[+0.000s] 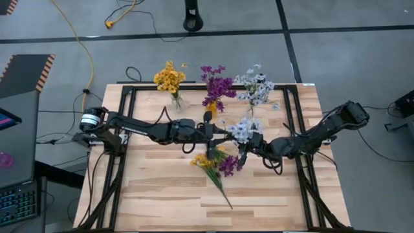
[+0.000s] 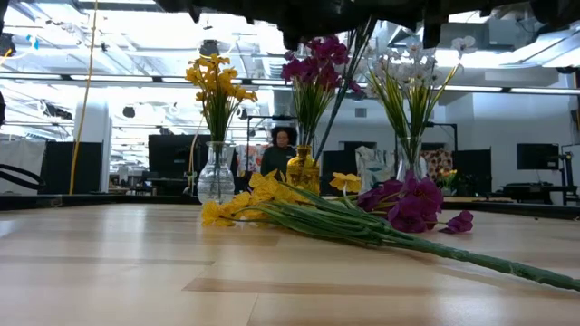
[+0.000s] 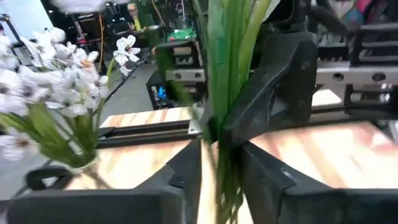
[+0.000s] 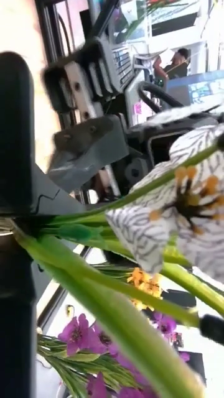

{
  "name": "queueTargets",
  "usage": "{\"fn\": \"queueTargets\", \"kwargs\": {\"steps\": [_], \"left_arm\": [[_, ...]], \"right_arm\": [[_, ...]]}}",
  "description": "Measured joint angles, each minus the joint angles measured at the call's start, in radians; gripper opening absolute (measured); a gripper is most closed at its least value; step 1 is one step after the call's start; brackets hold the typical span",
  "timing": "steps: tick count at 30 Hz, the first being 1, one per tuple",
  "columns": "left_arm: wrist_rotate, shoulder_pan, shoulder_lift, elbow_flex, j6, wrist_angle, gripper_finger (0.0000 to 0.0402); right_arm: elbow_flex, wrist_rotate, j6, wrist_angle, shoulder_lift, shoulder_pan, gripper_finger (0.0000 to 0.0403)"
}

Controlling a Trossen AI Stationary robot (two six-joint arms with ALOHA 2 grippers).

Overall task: Sort flowers into vase by color
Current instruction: Put the white flowers into the right transparent vase

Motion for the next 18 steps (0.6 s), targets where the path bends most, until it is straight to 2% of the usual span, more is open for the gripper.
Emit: {"fn": "queueTargets", "kwargs": {"steps": [6, 9, 15, 18], "left_arm": [[-0.078, 0.001, -0.132, 0.001, 0.043, -0.205, 0.0151], [-0.083, 0.006, -0.198, 0.001, 0.07, -0.321, 0.017], [-0.074, 0.042, -0.293, 0.001, 0.082, -0.534, 0.0178], [-0.066, 0.077, -0.305, 0.001, 0.071, -0.6, 0.0178]], "right_arm": [[0.0, 0.067, -0.032, -0.007, -0.036, 0.027, 0.0049], [0.0, 0.132, -0.096, -0.007, -0.061, 0.037, 0.005], [0.0, 0.296, -0.261, -0.014, -0.145, 0.056, 0.0052], [0.0, 0.36, -0.284, -0.027, -0.207, 0.049, 0.0052]]}}
